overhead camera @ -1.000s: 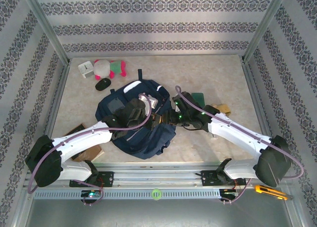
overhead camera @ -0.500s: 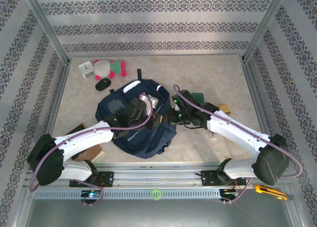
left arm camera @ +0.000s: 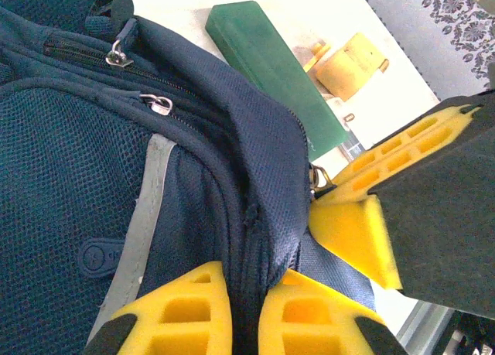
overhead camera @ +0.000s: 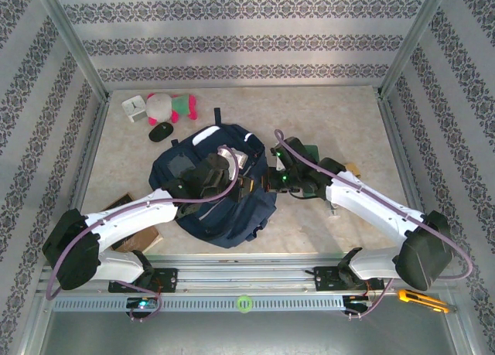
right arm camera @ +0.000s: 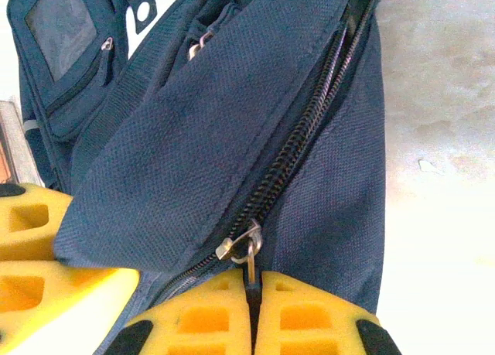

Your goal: Pack the student bag

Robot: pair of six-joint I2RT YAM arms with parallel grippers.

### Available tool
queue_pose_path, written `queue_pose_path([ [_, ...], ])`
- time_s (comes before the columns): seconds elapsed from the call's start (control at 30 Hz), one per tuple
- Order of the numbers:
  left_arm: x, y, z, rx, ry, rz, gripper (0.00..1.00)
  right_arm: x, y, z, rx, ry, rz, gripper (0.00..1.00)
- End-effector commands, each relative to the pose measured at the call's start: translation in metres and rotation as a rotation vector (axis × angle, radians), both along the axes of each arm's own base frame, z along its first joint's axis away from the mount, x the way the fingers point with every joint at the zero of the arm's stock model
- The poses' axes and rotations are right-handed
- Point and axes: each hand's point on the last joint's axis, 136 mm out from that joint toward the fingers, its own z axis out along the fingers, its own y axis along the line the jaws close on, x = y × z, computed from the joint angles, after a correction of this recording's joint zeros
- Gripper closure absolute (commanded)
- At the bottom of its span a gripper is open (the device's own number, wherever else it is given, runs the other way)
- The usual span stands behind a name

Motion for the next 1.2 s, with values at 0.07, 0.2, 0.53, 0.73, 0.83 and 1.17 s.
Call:
queue_pose_path([
  [0.07,0.042,-0.003,0.052,-0.099,-0.128,0.181,1.00,-0.008,0.007,0.030,0.069,-0.038,0.033,1.00],
  [0.2,0.071,-0.007,0.067,-0.154,-0.180,0.297,1.00,-0.027,0.023,0.034,0.109,-0.008,0.078,1.00],
  [0.53,0.119,-0.026,0.102,-0.280,-0.268,0.394,1.00,-0.057,0.022,0.023,0.126,0.038,0.083,1.00],
  [0.73,0.124,-0.031,0.115,-0.260,-0.310,0.339,1.00,-0.048,-0.020,0.013,0.057,0.026,-0.017,1.00],
  [0.83,0.117,-0.034,0.110,-0.207,-0.320,0.273,1.00,-0.042,-0.029,0.013,0.069,0.026,-0.035,1.00],
  [1.17,0.065,-0.016,0.088,-0.174,-0.405,-0.177,1.00,-0.040,-0.033,0.066,0.303,-0.042,0.101,0.48],
])
